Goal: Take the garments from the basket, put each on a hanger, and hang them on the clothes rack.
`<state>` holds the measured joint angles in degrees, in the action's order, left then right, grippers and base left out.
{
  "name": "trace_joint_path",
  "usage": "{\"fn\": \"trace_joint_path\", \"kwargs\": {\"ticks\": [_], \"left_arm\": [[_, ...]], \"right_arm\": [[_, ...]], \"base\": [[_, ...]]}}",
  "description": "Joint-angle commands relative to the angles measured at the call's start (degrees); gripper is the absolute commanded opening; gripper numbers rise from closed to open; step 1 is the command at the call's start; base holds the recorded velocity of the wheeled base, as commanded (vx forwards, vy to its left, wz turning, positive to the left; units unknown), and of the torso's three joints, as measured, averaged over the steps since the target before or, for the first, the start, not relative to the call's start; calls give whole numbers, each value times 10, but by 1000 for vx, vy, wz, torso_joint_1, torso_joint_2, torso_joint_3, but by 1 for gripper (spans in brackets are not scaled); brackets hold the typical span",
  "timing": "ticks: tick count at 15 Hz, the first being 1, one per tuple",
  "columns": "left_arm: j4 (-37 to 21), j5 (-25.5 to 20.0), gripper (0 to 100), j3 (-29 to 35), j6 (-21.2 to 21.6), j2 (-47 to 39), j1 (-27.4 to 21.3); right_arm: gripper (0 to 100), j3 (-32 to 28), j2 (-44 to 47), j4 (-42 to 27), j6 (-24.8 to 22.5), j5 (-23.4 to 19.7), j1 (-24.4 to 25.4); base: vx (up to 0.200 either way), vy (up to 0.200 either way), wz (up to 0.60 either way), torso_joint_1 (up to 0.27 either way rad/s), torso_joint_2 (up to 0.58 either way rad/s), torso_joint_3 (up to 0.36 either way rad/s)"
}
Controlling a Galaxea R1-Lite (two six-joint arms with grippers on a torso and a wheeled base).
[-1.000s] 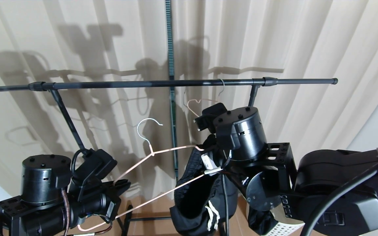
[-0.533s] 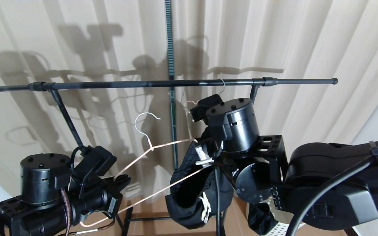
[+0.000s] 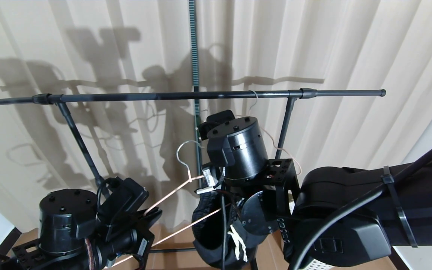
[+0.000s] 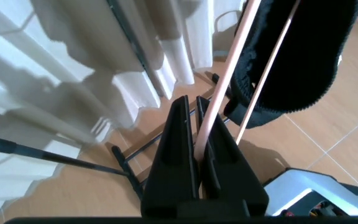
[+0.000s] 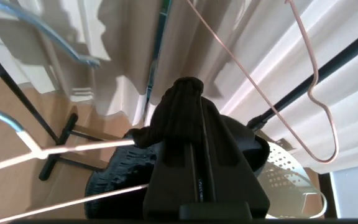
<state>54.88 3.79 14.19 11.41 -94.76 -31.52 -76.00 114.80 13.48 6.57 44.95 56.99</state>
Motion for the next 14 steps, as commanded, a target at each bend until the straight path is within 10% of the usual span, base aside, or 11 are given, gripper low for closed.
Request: {"fn": "trace_joint_path", "kwargs": {"ticks": [1,12,13,14], "left_arm": [[0,1,0,-1,0,-3,-6],[91,2,0,-42,-1,-2,-8],[92,1,0,-45,-1,-2,-7],[92,1,0,-46,-1,-2,-7]], "right_arm": [[0,-2,3,1,2,1,10],[0,-3,3,-2,27,1,48],[100,-3,3,-2,27,4,48],[100,-3,3,-2,27,7,47]], "base": [[0,0,0,0,0,0],[0,0,0,0,0,0],[0,0,0,0,0,0],[0,0,0,0,0,0]]}}
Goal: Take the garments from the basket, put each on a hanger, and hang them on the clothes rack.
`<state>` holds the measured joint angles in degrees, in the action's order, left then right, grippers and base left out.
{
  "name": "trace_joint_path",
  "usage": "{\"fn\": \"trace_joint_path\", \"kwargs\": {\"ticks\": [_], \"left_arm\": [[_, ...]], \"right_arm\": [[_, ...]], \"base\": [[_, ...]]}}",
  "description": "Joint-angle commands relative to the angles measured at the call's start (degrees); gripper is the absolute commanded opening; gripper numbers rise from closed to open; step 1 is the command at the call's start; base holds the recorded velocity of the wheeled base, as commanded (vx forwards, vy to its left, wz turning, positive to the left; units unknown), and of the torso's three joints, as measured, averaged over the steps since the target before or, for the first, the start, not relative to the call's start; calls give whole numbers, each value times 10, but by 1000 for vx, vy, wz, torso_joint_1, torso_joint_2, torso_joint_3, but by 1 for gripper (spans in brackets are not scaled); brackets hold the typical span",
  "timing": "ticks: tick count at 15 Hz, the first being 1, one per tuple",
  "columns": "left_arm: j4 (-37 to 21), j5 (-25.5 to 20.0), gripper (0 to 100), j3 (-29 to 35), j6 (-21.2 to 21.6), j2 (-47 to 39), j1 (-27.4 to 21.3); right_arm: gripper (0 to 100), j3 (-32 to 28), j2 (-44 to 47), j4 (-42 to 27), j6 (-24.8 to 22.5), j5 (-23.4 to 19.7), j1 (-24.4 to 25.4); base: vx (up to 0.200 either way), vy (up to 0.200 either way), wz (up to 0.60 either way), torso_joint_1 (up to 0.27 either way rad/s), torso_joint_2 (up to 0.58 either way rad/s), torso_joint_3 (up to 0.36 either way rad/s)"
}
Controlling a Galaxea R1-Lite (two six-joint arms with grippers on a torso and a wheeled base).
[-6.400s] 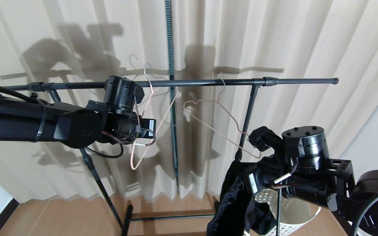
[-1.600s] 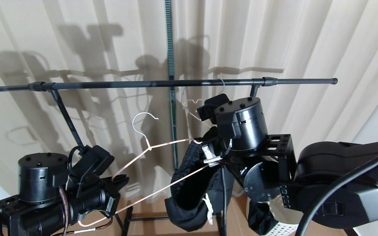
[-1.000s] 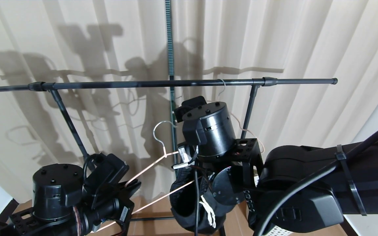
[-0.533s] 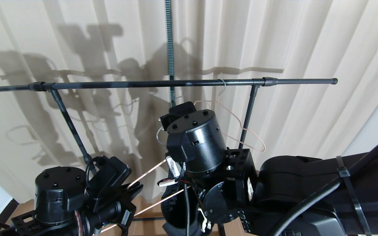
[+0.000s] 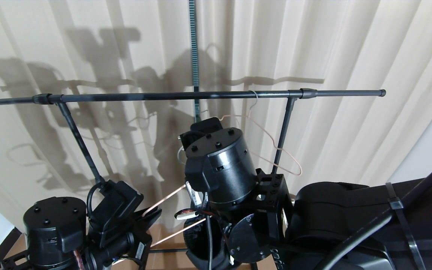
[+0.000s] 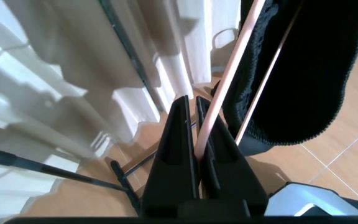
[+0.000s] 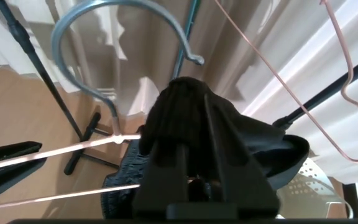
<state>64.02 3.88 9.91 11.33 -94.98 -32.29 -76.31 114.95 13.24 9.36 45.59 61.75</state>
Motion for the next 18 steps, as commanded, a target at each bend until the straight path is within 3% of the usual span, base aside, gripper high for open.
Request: {"fn": "trace_joint_path", "kwargs": {"ticks": [1,7,18], "left_arm": [[0,0,0,-3,0,1,0],[18,-2,0,-15,-3,2,-1],[46,0,0,-7,-23,-11,-2]], "right_arm": [[100,1,-2,0,3,1,-3],[100,19,-28,1,9,2,-42],[100,12,-15,-13,8,2,-35]], "base": [[0,0,0,0,0,0],[0,0,0,0,0,0],[0,0,0,0,0,0]]}}
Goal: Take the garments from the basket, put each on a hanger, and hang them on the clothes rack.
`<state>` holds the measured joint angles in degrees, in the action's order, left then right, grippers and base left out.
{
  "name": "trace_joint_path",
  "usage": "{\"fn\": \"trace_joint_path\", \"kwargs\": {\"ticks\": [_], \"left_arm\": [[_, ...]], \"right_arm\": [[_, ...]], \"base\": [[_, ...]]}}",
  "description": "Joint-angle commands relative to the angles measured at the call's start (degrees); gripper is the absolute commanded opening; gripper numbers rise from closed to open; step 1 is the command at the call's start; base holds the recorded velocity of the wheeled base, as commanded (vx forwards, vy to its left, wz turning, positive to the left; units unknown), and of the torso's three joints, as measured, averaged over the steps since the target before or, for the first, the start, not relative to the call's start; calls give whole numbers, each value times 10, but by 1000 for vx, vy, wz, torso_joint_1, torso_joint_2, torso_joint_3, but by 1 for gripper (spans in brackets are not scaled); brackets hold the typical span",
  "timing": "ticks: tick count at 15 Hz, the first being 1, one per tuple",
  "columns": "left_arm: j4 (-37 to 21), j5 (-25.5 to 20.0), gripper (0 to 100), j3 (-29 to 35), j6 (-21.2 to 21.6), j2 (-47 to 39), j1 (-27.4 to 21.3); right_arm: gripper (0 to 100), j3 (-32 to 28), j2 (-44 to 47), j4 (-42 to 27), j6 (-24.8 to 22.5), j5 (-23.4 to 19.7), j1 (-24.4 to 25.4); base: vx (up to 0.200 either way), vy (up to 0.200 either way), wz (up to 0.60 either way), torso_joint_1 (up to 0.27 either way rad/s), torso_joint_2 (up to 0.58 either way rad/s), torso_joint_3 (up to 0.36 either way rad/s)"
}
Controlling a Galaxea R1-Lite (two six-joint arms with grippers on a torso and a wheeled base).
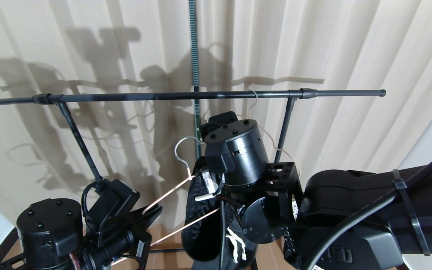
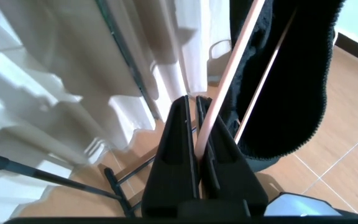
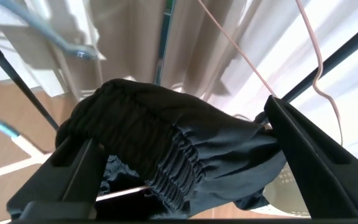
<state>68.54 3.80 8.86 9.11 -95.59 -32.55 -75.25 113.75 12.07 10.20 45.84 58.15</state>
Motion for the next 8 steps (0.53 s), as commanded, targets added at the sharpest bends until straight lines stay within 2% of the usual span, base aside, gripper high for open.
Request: {"fn": "trace_joint_path", "kwargs": {"ticks": [1,8], "left_arm": [[2,1,0,5,-1,-8,2],[4,1,0,10,-1,-9,17]], "right_arm": [[100,5,-10,-2,-1,0,2],[100,6,-30,-39,-2,0,10]], "base": [[0,0,0,0,0,0],[0,0,0,0,0,0]]}}
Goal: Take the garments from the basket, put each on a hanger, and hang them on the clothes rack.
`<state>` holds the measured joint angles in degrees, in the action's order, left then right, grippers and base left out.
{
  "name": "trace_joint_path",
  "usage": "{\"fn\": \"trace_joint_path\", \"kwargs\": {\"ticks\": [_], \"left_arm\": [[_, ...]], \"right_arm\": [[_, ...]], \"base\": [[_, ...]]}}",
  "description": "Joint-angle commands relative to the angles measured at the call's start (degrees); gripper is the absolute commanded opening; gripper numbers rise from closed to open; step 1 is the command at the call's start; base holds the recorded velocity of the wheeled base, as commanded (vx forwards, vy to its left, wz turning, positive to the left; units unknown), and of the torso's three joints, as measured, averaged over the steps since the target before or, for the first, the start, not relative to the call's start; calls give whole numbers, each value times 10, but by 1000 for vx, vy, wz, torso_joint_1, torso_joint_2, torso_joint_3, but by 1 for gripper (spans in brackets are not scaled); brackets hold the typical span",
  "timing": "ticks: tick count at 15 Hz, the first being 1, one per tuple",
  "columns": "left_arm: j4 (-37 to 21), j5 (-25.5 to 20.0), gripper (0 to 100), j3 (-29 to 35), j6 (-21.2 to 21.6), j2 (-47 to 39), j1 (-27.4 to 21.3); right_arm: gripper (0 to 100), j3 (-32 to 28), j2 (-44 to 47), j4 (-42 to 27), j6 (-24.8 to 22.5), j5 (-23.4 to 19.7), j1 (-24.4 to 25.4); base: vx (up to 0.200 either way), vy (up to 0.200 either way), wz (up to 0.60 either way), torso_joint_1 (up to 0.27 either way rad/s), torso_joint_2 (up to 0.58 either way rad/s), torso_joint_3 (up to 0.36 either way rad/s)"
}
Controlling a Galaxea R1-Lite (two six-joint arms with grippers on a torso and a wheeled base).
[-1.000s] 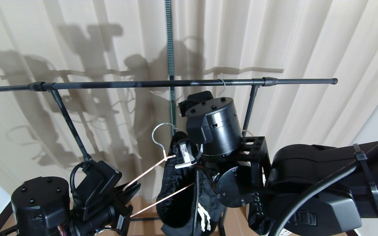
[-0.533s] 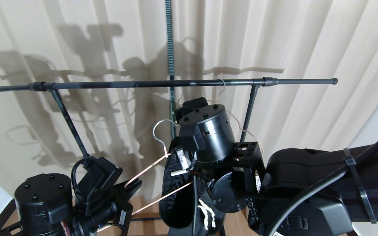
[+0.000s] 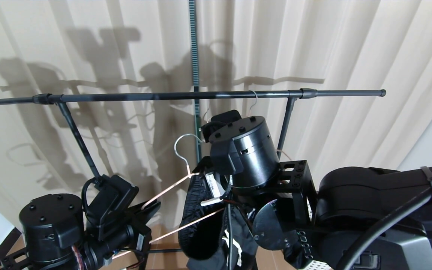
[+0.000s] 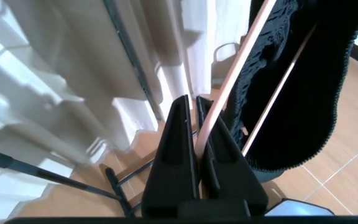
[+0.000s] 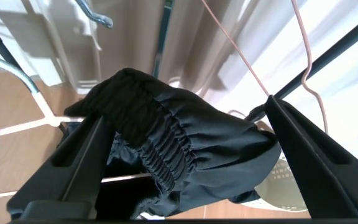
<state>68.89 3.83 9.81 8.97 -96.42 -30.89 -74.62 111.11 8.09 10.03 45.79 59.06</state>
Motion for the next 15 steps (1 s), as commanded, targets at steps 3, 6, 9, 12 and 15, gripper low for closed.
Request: {"fn": "trace_joint_path", "kwargs": {"ticks": [3,6,9,12,15], "left_arm": [[0,0,0,7,-3,-5,3],[0,0,0,12,-3,-5,4],[0,-1,0,10,-4,-4,4],[2,-4,0,6,-17,-4,4],[21,-33,0,-6,-13,-3,18]], "right_arm": [[100,-1,-14,-16,-1,-1,2],[100,0,-20,-26,-1,-3,6],[100,0,-23,-32,0,-4,7],[100,27,-53,-34,-3,-37,5],[100,69,-113,-69,-56,-145,-31]], "base": [[0,0,0,0,0,0],[0,0,0,0,0,0],[0,0,0,0,0,0],[0,0,0,0,0,0],[0,0,0,0,0,0]]}}
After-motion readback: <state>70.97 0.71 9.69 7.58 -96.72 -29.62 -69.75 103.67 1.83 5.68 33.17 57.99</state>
